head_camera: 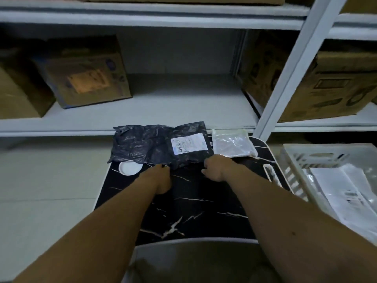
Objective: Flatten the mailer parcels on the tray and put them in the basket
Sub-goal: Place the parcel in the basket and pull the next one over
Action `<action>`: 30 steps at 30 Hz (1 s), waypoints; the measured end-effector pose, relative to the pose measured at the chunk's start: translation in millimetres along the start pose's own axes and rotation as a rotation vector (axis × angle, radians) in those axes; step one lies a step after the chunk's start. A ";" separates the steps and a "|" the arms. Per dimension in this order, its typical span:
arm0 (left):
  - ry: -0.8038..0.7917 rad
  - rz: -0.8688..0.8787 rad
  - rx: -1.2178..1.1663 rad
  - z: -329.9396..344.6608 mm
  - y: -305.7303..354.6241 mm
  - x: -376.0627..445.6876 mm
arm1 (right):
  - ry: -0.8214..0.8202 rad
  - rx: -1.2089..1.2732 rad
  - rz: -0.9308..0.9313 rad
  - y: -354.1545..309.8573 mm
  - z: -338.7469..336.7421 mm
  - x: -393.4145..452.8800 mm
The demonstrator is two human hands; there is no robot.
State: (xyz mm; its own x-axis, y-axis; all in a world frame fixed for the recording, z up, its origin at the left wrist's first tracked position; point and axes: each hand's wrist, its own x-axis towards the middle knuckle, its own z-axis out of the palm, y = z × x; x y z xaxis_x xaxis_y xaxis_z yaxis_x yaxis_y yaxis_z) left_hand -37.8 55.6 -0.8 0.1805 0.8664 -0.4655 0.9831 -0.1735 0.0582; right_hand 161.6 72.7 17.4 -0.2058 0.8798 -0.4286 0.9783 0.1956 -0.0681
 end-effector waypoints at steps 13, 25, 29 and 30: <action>0.131 -0.105 0.079 19.9 -19.9 43.5 | 0.271 -0.184 -0.041 -32.1 43.4 45.9; 0.255 -0.216 -0.578 28.9 1.2 17.4 | 0.602 -0.034 -0.122 -61.2 66.0 -17.6; 0.133 -0.419 -1.125 43.4 11.6 -4.0 | 0.574 -0.050 -0.121 -74.0 92.7 -55.1; 0.123 -0.433 -1.151 48.5 11.7 -8.4 | 0.554 -0.068 -0.131 -76.4 98.4 -62.2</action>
State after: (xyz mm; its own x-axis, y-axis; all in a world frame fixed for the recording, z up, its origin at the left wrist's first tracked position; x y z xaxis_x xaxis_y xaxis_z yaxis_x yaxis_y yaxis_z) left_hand -29.2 23.6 -39.1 -0.2263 0.7988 -0.5574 0.4058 0.5975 0.6916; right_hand 102.1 -39.6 -39.4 -0.3253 0.9383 0.1175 0.9437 0.3300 -0.0226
